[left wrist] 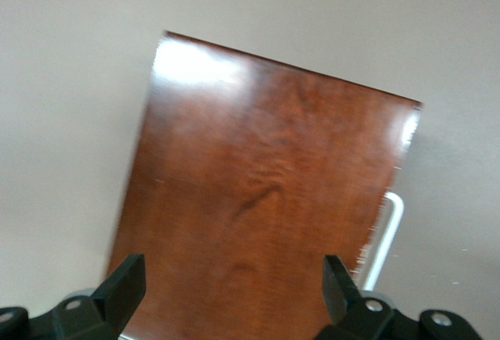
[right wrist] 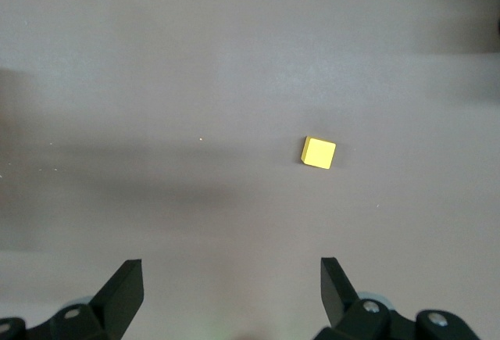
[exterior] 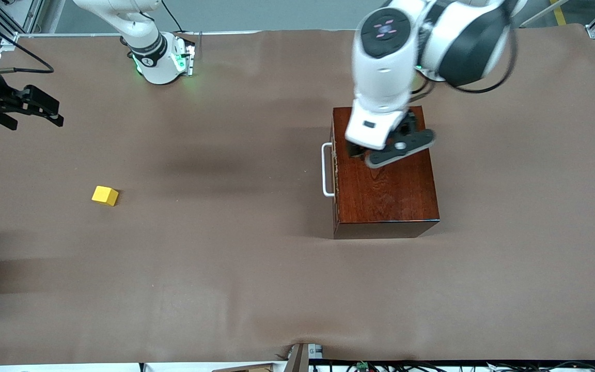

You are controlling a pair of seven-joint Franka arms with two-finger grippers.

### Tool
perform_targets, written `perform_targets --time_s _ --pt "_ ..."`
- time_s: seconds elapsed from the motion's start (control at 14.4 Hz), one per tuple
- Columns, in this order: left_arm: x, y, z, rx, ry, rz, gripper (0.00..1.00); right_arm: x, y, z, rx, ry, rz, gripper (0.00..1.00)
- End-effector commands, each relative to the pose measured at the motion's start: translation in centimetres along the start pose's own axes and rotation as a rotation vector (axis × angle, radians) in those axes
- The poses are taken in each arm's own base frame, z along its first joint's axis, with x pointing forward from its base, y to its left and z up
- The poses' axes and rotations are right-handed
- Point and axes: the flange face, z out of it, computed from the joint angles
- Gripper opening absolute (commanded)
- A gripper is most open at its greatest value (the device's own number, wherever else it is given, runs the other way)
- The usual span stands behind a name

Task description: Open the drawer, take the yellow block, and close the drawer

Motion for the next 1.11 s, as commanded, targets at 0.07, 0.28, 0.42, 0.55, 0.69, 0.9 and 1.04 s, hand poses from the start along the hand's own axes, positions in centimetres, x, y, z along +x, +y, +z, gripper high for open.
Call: perform_targets --time_s 0.07,0.28,0.42,0.55,0.69,0.9,1.04 --pt "1.5 -6.7 -0.5 0.027 -0.006 0.087 1.00 -0.6 0.0 -0.7 0.012 0.014 -0.006 1.00" --pt "4.7 -12.6 -2.0 0.018 -0.009 0.138 1.00 -0.6 0.4 -0.6 0.012 0.011 0.002 1.00" --pt "5.8 -16.1 -2.3 0.012 -0.015 0.164 1.00 -0.7 0.5 -0.7 0.012 0.014 0.004 1.00" --pt "6.1 -19.1 -2.4 0.012 -0.021 0.198 1.00 -0.7 0.5 -0.7 0.012 0.013 0.005 1.00" --pt "6.5 -22.5 -2.4 0.003 -0.027 0.217 1.00 -0.6 0.6 -0.6 0.012 0.011 0.007 1.00" --pt "7.7 -27.2 -3.3 -0.037 -0.024 0.258 1.00 -0.6 1.0 -0.6 0.012 0.012 0.010 1.00" --pt "8.5 -30.3 -3.9 -0.098 -0.028 0.252 1.00 -0.6 1.0 -0.6 0.012 0.012 0.013 1.00"
